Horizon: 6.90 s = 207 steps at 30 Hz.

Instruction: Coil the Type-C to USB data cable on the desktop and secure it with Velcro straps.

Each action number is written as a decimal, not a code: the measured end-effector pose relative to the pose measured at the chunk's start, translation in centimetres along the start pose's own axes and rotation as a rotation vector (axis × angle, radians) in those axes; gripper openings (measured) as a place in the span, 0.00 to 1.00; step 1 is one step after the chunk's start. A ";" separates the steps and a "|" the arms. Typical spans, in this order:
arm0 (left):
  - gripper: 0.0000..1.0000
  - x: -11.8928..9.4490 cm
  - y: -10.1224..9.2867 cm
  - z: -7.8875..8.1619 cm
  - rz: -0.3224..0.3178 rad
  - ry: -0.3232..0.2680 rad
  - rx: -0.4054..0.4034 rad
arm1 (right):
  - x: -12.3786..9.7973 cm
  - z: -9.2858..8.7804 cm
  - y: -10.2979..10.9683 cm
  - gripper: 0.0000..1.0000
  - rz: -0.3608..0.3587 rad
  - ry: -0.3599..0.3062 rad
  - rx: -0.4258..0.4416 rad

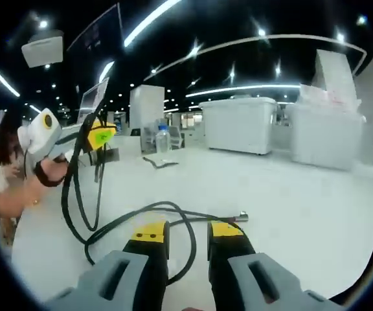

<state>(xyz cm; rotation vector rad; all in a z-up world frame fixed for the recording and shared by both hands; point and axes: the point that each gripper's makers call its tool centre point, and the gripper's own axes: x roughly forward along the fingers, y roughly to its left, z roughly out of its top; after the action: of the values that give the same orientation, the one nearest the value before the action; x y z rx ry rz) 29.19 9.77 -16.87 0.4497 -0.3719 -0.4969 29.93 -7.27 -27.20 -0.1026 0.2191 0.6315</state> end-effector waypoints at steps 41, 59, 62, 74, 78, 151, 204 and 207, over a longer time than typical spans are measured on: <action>0.05 0.0 -0.1 0.1 0.000 0.000 0.006 | -0.4 -1.4 -0.6 0.04 -0.027 0.092 0.083; 0.05 0.0 -0.9 0.4 -0.029 -0.015 0.014 | -1.0 1.7 -0.2 0.03 -0.002 -0.037 0.094; 0.05 0.0 -1.0 0.4 -0.033 -0.018 0.014 | -1.2 2.2 0.0 0.03 0.005 -0.060 0.103; 0.05 0.1 -1.8 0.6 -0.061 -0.030 0.028 | -2.0 4.6 1.2 0.03 0.044 -0.169 0.086; 0.05 0.2 -1.9 0.6 -0.066 -0.031 0.027 | -2.2 5.3 1.8 0.03 0.068 -0.205 0.071; 0.05 0.1 -4.4 1.8 -0.169 -0.074 0.134 | -4.2 8.5 8.5 0.03 0.300 -0.396 -0.088; 0.05 -1.7 -1.3 5.7 -0.050 -0.198 0.133 | 2.0 -2.1 0.2 0.21 -0.014 0.049 -0.107; 0.05 -1.8 -1.2 6.1 -0.045 -0.210 0.134 | 2.1 -2.3 0.1 0.20 -0.017 0.055 -0.101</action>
<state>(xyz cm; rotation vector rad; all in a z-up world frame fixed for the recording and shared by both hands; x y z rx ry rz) 24.61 7.85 -12.77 0.5380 -0.6007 -0.5671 31.07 -6.36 -29.92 -0.2194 0.2388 0.6231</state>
